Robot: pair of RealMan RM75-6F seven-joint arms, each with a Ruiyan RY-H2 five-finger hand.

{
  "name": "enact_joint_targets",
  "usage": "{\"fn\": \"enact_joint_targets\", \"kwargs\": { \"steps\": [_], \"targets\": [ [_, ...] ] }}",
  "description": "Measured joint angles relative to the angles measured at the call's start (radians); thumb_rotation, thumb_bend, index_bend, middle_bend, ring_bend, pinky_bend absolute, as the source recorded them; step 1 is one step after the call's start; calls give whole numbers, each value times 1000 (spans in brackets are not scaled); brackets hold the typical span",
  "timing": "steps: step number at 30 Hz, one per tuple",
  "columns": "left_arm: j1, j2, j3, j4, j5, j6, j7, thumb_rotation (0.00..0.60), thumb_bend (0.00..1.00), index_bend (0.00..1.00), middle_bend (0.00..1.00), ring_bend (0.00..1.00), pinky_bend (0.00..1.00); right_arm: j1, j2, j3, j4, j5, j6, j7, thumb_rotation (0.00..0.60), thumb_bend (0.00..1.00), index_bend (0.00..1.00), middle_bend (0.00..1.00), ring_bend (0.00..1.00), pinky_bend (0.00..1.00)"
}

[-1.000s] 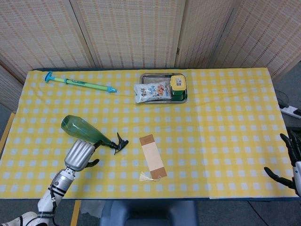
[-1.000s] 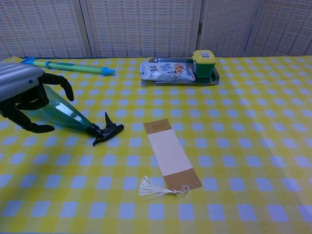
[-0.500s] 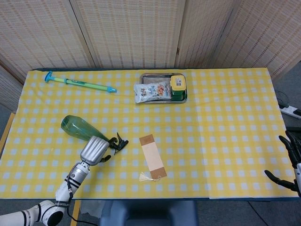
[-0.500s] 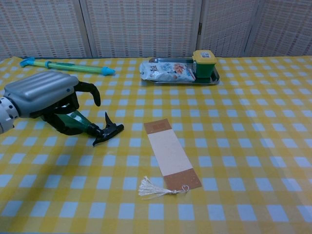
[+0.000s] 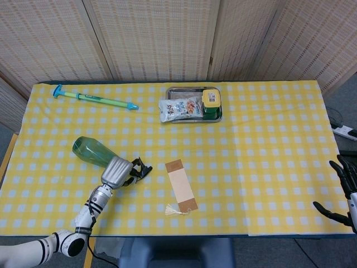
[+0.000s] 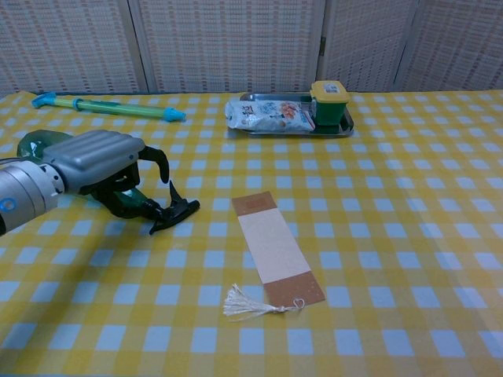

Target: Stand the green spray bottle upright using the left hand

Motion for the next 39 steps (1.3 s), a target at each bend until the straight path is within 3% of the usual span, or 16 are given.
{"fn": "enact_joint_targets", "kwargs": {
  "steps": [5, 29, 39],
  "targets": [
    [-12, -17, 7, 44, -11, -2, 3, 600, 396, 420, 1000, 1000, 1000, 5, 1, -2, -3, 0, -10, -5, 600, 197, 0, 0, 0, 0],
    [-43, -37, 38, 129, -82, -50, -10, 600, 396, 412, 1000, 1000, 1000, 13, 0, -1, -8, 17, -34, -19, 600, 197, 0, 0, 0, 0],
    [-48, -62, 46, 183, -82, -35, -5, 600, 396, 451, 1000, 1000, 1000, 18, 0, 0, -11, 27, -49, -27, 600, 197, 0, 0, 0, 0]
  ]
}}
